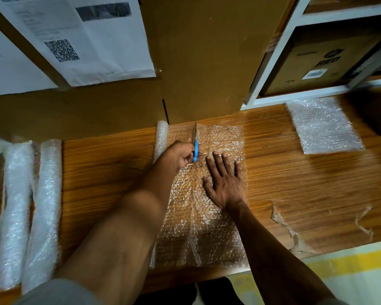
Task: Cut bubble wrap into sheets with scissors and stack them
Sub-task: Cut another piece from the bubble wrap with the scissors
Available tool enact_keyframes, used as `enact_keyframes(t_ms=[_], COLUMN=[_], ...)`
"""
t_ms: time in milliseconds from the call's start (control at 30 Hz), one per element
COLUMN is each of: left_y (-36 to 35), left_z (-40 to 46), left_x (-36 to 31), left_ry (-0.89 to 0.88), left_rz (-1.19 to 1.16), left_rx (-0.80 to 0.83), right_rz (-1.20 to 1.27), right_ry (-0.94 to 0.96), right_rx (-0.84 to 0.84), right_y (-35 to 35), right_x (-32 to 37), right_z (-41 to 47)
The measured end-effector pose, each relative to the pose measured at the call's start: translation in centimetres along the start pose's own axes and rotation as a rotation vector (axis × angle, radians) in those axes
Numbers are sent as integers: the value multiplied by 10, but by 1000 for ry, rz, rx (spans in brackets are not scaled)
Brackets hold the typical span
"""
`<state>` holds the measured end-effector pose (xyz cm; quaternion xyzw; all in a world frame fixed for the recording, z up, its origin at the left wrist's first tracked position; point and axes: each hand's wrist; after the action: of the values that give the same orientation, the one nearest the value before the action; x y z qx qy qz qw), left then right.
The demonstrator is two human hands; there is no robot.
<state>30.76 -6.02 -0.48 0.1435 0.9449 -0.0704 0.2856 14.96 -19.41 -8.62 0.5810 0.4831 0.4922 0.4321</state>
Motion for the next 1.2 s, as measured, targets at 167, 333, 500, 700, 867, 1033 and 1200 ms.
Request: enact_keyframes(t_ms=[167, 333, 500, 700, 867, 1033, 1200], left_y=[1, 12, 32, 46, 51, 49, 39], left_z=[-5, -8, -17, -50, -71, -86, -94], left_x=[-2, 14, 38, 58, 70, 81, 96], left_ry=[-9, -184, -264, -220, -292, -375, -501], left_rz=[14, 135, 383, 841, 887, 1151, 1319], left_rx=[1, -159, -400, -599, -723, -797, -840], right_rz=[0, 8, 20, 104, 176, 239, 247], right_ry=[2, 3, 9, 48, 15, -77, -280], right_rx=[-10, -6, -1, 59, 10, -55, -91], right_y=[-2, -2, 2, 4, 2, 8, 9], right_x=[-1, -1, -1, -10, -14, -18, -22], right_z=[0, 0, -2, 0, -22, -48, -63])
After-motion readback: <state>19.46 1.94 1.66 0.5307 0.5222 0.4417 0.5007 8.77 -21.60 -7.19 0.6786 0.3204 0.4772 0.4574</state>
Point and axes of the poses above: each hand's wrist, its own z-axis towards the middle knuckle, its own y-axis out of the back of the hand, x = y × z, and after that the axes turned 2 degrees about y, right-handed
